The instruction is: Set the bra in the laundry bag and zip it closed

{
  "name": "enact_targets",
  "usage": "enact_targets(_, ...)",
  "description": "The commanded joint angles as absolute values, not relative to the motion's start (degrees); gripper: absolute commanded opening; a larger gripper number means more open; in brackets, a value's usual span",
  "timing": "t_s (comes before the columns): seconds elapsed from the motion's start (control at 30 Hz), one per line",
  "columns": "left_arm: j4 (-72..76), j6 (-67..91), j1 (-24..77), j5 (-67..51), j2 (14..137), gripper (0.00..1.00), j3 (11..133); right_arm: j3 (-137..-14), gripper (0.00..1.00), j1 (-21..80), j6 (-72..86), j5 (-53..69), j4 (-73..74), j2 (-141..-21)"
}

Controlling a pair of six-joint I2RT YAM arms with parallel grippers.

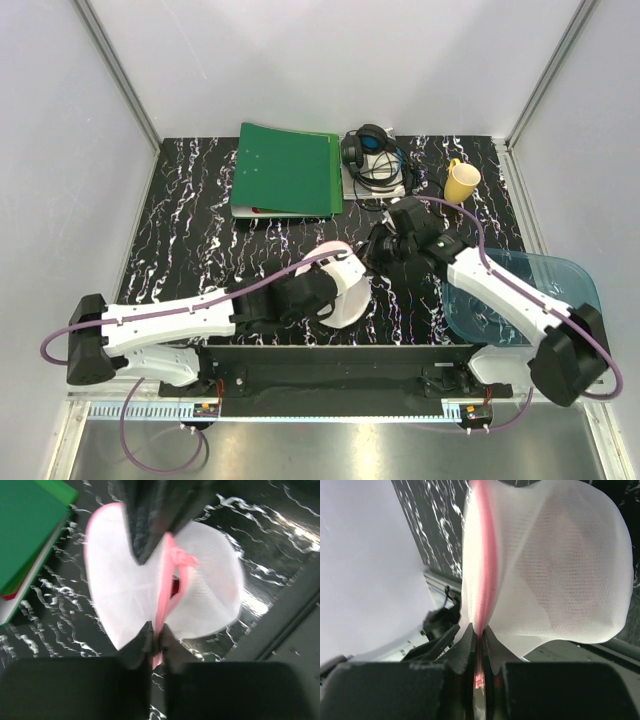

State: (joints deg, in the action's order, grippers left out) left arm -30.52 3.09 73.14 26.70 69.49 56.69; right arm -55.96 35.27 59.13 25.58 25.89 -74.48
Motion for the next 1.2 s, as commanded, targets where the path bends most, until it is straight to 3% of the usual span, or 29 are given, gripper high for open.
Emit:
enact_targets(0.0, -25.0, 3.7, 73.2, 40.1, 66.0, 0.45, 56.7, -53.4, 0.00, 35.7, 70.7, 16.4, 22.5, -68.5)
enact_targets(0.03, -25.0, 4.3, 73.1, 39.2, 65.0, 0.60, 57.0, -53.0, 0.00, 35.8, 71.3, 15.6, 22.6, -67.9)
enact_targets(0.17, -25.8, 10.8, 73.2, 30.1, 59.5, 0.74, 58.9, -51.2, 0.00, 35.9, 74.3, 12.3, 22.7, -67.0)
enact_targets(0.23, -24.5, 14.0, 72.8, 24.0, 57.3, 0.73, 58.9, -50.9, 0.00, 36.2, 76.1, 9.8, 22.3, -66.2)
enact_targets(0.37, -18.7, 26.2, 69.0, 10.2, 57.9, 0.55, 57.0, -51.0, 0.00, 36.8, 79.4, 7.2, 21.0, -65.7)
enact_targets(0.47, -13.5, 34.2, 65.2, 2.3, 59.2, 0.55, 54.9, -51.7, 0.00, 37.6, 81.2, 5.2, 21.0, -65.7)
enact_targets(0.53, -11.7, 37.2, 64.2, 2.7, 59.8, 0.63, 54.2, -51.9, 0.01, 38.0, 81.9, 3.4, 21.0, -65.3)
enact_targets(0.63, -10.5, 42.0, 62.8, 3.6, 62.0, 0.65, 54.8, -51.8, 0.01, 38.3, 83.8, 2.0, 21.4, -64.9)
enact_targets(0.97, -11.4, 47.5, 61.1, 2.1, 69.1, 0.49, 57.7, -53.7, 0.00, 40.1, 84.0, 0.4, 22.6, -65.6)
enact_targets(1.17, -12.3, 49.6, 59.9, 5.4, 71.7, 0.47, 58.4, -55.5, 0.00, 41.4, 82.8, -2.5, 23.9, -66.3)
